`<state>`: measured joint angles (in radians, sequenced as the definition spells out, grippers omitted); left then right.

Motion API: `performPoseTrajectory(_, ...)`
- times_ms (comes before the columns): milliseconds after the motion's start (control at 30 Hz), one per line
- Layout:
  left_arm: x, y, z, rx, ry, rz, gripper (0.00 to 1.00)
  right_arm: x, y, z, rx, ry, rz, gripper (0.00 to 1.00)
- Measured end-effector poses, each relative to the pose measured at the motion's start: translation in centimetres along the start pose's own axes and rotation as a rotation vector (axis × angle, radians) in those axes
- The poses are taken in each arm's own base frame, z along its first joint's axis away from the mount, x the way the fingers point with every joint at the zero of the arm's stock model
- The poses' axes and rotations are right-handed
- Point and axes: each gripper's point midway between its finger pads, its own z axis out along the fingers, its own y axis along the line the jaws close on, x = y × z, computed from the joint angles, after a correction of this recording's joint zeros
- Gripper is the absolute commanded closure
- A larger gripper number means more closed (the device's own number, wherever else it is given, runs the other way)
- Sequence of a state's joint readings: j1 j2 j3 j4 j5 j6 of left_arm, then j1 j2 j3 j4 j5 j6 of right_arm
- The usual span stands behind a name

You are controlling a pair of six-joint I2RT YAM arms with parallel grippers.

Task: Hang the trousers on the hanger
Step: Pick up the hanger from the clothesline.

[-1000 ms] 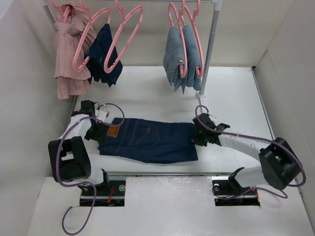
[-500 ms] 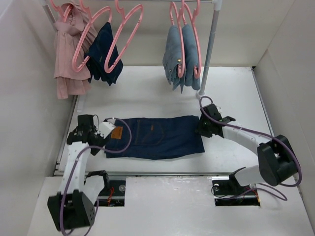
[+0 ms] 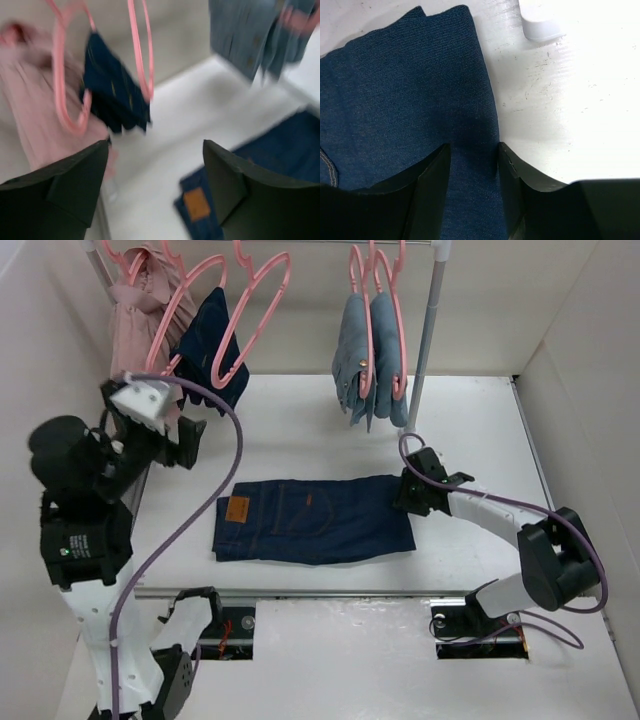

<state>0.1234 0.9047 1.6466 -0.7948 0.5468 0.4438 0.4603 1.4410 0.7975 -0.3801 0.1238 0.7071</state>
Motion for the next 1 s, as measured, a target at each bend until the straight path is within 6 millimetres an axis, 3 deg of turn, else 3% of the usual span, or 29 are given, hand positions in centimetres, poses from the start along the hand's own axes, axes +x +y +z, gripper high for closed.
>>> performPoseTrajectory(133, -9.4, 1.7, 0.3, 0.013, -0.198, -0.121, 0.24, 0.4, 0.3, 0.0, -0.004, 0.004, -0.018, 0.5)
performPoseTrajectory(233, -13.5, 3.3, 3.8, 0.067, -0.267, -0.186, 0.24, 0.8, 0.7, 0.1, -0.01, 0.009, -0.033, 0.49)
performPoseTrajectory(367, -11.5, 4.7, 11.3, 0.098, -0.179, -0.264, 0.16, 1.4, 1.3, 0.0, -0.019, 0.015, -0.055, 0.49)
performPoseTrajectory(500, -6.6, 5.2, 19.6, 0.101, -0.044, -0.312, 0.11, 2.2, 2.0, 0.2, -0.028, 0.021, -0.08, 0.49)
performPoseTrajectory(600, -4.7, 4.9, 22.9, 0.089, -0.006, -0.312, 0.1, 3.0, 2.2, 0.5, -0.018, 0.036, -0.104, 0.49)
performPoseTrajectory(700, -5.4, 4.3, 24.2, 0.072, -0.029, -0.281, 0.12, 3.5, 2.2, 0.8, -0.005, 0.04, -0.12, 0.49)
performPoseTrajectory(767, -6.0, 4.5, 24.6, 0.04, -0.046, -0.26, 0.19, 3.4, 2.4, 0.8, 0.0, 0.036, -0.126, 0.49)
performPoseTrajectory(933, -5.9, 5.4, 25.9, -0.048, -0.048, -0.234, 0.77, 3.4, 2.3, 0.9, 0.017, 0.035, -0.124, 0.49)
performPoseTrajectory(1000, -5.1, 6.0, 26.3, -0.082, -0.027, -0.231, 0.88, 3.3, 2.3, 0.9, 0.017, 0.034, -0.12, 0.49)
